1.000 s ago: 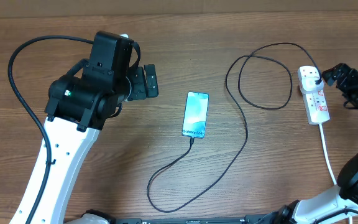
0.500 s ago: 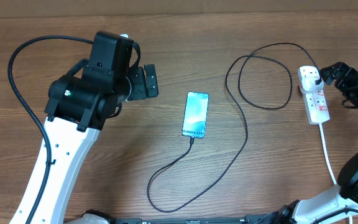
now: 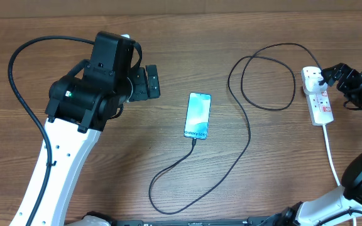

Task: Plug charger to phone and switch on socket
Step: 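Position the right gripper over the orange switch next to the charger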

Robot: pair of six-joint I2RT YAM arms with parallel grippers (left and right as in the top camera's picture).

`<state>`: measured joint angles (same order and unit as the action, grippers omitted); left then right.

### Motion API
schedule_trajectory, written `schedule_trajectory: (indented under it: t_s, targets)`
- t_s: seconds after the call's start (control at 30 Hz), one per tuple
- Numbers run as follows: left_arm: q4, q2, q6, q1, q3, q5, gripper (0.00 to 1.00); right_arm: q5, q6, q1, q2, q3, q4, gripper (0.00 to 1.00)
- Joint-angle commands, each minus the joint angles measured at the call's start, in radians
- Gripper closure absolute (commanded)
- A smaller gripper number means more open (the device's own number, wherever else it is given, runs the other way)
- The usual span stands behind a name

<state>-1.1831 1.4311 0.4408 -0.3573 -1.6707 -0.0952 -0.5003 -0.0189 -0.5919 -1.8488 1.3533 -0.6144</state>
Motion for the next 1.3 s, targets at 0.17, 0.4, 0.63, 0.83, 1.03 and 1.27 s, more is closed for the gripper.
schedule_trajectory:
  t_s: [0.17,0.4,0.63,0.83,1.03,1.27]
  targets:
    - [-0.002,0.007,-0.008,0.006,-0.021,-0.017,0.00,-0.006,-0.010,0.022,-0.011,-0.008,0.007,0.00]
    - [-0.002,0.007,-0.008,0.006,-0.021,-0.017,0.00,0.020,-0.009,0.023,-0.011,-0.008,0.003,0.00]
    - [-0.002,0.007,-0.008,0.006,-0.021,-0.017,0.00,0.021,-0.010,0.023,-0.011,-0.008,0.004,0.00]
    - [-0.002,0.007,-0.008,0.006,-0.021,-0.017,0.00,0.028,-0.009,0.027,-0.015,-0.008,0.004,0.00]
    - [-0.002,0.007,-0.008,0.006,-0.021,-0.017,0.00,0.028,-0.009,0.040,-0.029,-0.008,0.005,0.00]
    - [-0.002,0.007,-0.008,0.006,-0.021,-0.017,0.00,0.028,-0.009,0.062,-0.074,-0.008,0.008,0.00]
